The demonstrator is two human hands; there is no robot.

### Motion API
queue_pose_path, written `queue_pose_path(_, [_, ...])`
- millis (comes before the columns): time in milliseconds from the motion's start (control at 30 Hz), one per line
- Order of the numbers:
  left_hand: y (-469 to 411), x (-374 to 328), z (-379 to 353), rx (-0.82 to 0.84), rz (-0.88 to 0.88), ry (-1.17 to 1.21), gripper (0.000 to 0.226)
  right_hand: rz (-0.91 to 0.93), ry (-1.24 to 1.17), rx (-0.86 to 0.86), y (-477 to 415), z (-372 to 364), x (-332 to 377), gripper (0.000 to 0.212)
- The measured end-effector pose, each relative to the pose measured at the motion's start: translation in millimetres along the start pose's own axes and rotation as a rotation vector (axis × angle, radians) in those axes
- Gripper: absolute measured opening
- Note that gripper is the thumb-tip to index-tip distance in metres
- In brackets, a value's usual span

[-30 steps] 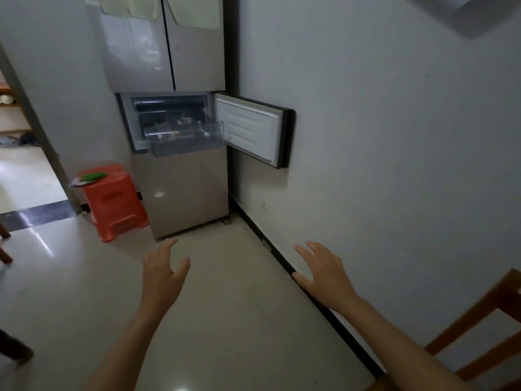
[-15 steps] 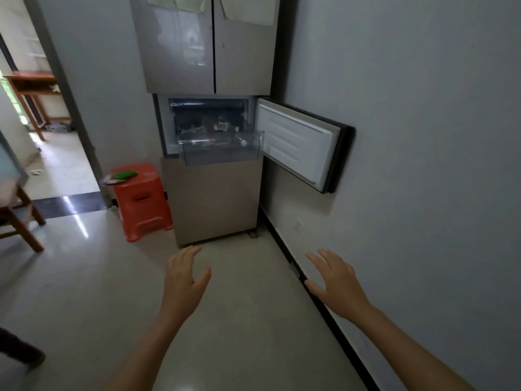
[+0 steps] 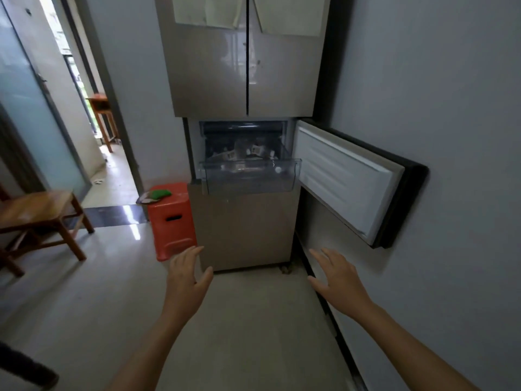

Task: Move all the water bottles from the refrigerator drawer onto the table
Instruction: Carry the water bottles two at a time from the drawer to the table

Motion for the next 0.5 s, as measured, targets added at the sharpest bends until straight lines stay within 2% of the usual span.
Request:
queue_pose_path(100, [-19.0, -7.2, -20.9, -0.014, 0.006, -0.005, 0.059, 0.029, -0.017, 0.012, -41.7, -4.3, -9.2, 0.088])
queue_pose_path(200, [-27.2, -1.6, -39.3, -0.022, 0.030, -0.039, 0.058, 0.058, -0.021, 0.057, -73.5, -16.0, -14.0, 0.063])
queue_pose_path(233, [-30.8, 2.4, -45.0, -0.017, 0.040, -0.055, 0.058, 0.068, -0.031, 0.066, -83.4, -22.0, -16.2, 0.061])
queue_pose_path(500, [-82.2, 50.4, -87.1, -0.010, 0.125, -0.133, 0.065, 0.097, -0.031, 0.139, -158.2, -64.6, -27.3, 0.061])
Point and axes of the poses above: each hand's wrist, its own y-axis away from the middle knuckle, its own z-axis out of the back of the hand, x = y × z, the point moved 2 cm from there along -y, towards the middle knuckle, and after that the axes turned 12 degrees about -x, right-handed, at the moved point
